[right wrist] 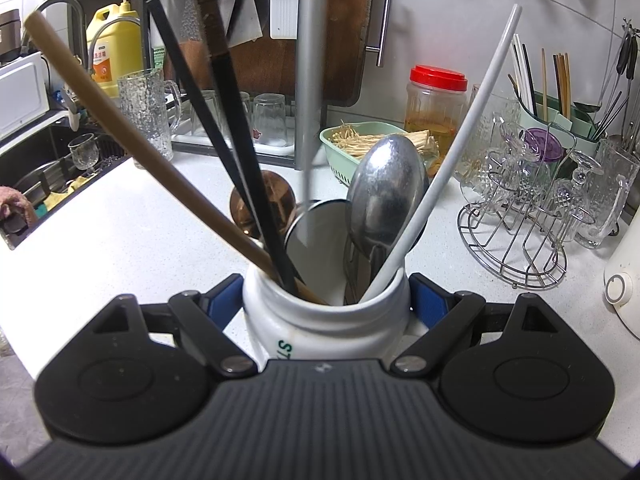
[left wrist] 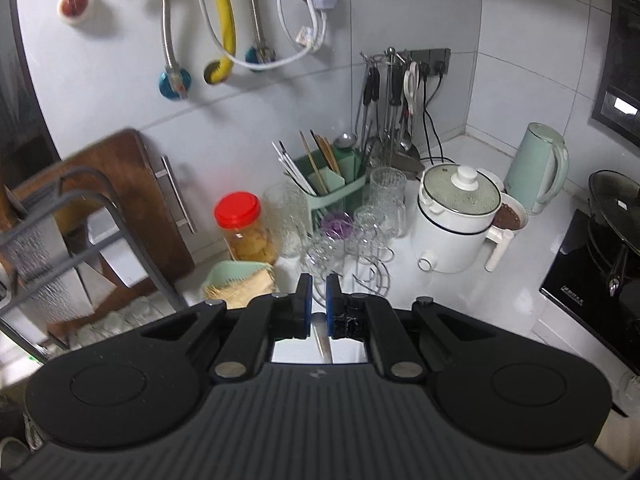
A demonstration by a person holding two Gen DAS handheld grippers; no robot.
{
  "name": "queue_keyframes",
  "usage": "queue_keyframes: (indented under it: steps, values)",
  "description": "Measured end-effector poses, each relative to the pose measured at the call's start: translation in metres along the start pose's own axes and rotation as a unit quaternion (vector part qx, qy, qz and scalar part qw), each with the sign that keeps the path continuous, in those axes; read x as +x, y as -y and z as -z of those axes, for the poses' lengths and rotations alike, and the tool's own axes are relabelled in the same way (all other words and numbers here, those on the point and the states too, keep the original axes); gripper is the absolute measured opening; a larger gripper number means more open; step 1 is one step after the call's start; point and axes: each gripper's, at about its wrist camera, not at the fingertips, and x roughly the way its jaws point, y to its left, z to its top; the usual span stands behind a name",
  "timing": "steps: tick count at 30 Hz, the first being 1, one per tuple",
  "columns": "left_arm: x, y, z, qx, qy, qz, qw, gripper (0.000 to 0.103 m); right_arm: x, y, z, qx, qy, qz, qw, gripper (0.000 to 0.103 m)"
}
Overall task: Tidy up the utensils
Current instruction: 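Open the left tool and lift it away from the mug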
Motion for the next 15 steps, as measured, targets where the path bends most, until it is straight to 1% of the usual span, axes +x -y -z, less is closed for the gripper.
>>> queue_keyframes:
  steps: [7,11,15]
  values:
    - [0.034,0.004,0.017,-0.004,-0.029,0.010,0.9995,0.008,-0.001,-0.001,0.000,0.001,0.002,0.000,1.000,0.090]
    - [0.057,0.006,0.030,-0.013,-0.061,0.020,0.9979,0.008,-0.001,0.000,0.000,0.000,0.003,0.000,1.000,0.090]
    - [0.073,0.006,0.040,-0.017,-0.081,0.021,0.9963,0.008,0.000,0.000,0.001,0.000,0.005,0.001,1.000,0.090]
